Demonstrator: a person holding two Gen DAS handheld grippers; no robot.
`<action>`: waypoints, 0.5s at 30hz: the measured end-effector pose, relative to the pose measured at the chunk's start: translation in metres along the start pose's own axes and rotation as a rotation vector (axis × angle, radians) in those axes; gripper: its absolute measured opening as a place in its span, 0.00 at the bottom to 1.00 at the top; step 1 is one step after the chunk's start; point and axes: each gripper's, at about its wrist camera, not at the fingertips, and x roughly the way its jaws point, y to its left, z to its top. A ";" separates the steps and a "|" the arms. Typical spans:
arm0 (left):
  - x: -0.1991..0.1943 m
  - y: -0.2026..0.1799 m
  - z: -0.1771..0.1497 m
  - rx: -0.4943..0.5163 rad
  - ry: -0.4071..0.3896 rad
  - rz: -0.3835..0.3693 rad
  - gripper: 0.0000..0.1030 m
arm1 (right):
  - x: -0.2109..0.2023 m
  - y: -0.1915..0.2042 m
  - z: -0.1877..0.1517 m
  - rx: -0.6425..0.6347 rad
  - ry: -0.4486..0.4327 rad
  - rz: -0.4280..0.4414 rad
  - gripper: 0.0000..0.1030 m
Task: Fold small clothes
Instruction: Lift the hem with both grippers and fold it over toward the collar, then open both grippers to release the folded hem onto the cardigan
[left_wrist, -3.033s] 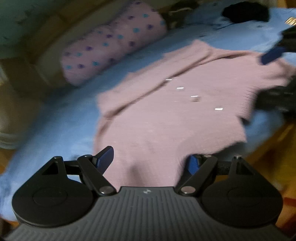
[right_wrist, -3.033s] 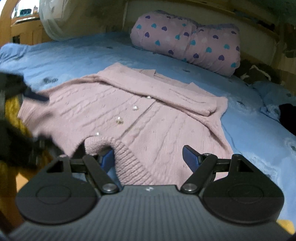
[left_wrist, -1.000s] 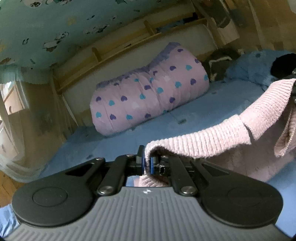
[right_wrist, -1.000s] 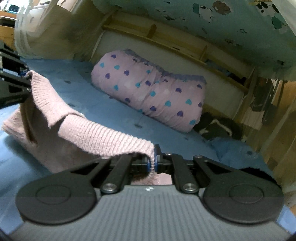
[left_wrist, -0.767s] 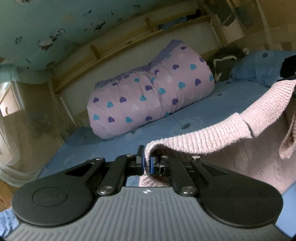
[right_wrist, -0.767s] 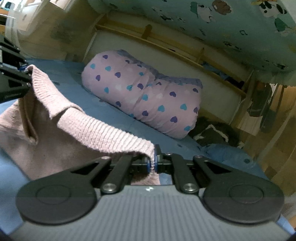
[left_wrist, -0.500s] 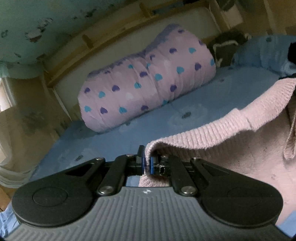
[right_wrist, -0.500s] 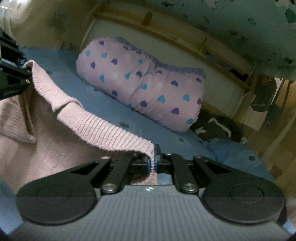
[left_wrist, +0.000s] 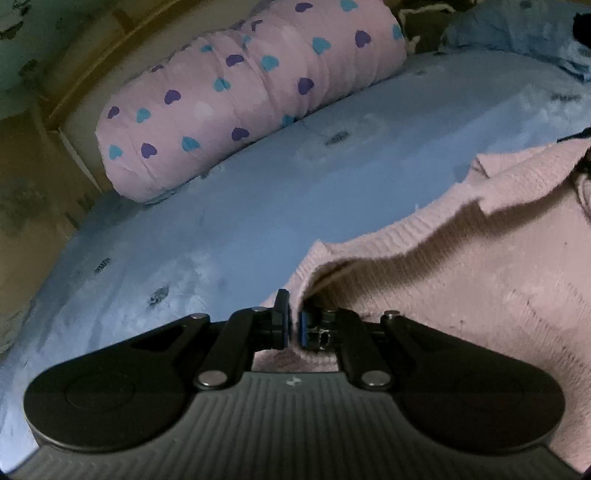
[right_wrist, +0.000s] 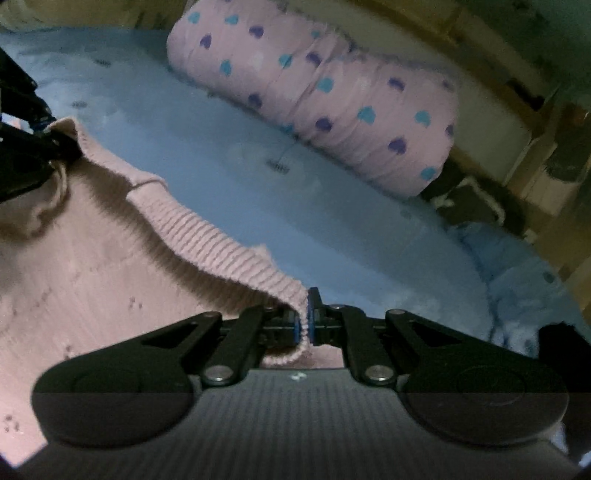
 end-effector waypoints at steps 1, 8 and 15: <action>0.001 -0.001 -0.001 0.006 -0.014 0.007 0.08 | 0.005 0.001 -0.004 0.003 0.020 0.015 0.08; -0.016 0.006 0.006 -0.022 0.004 -0.011 0.23 | 0.009 0.002 -0.004 0.001 0.049 0.038 0.10; -0.065 0.027 0.011 -0.048 -0.065 -0.004 0.57 | -0.014 -0.016 0.002 0.063 0.016 0.035 0.38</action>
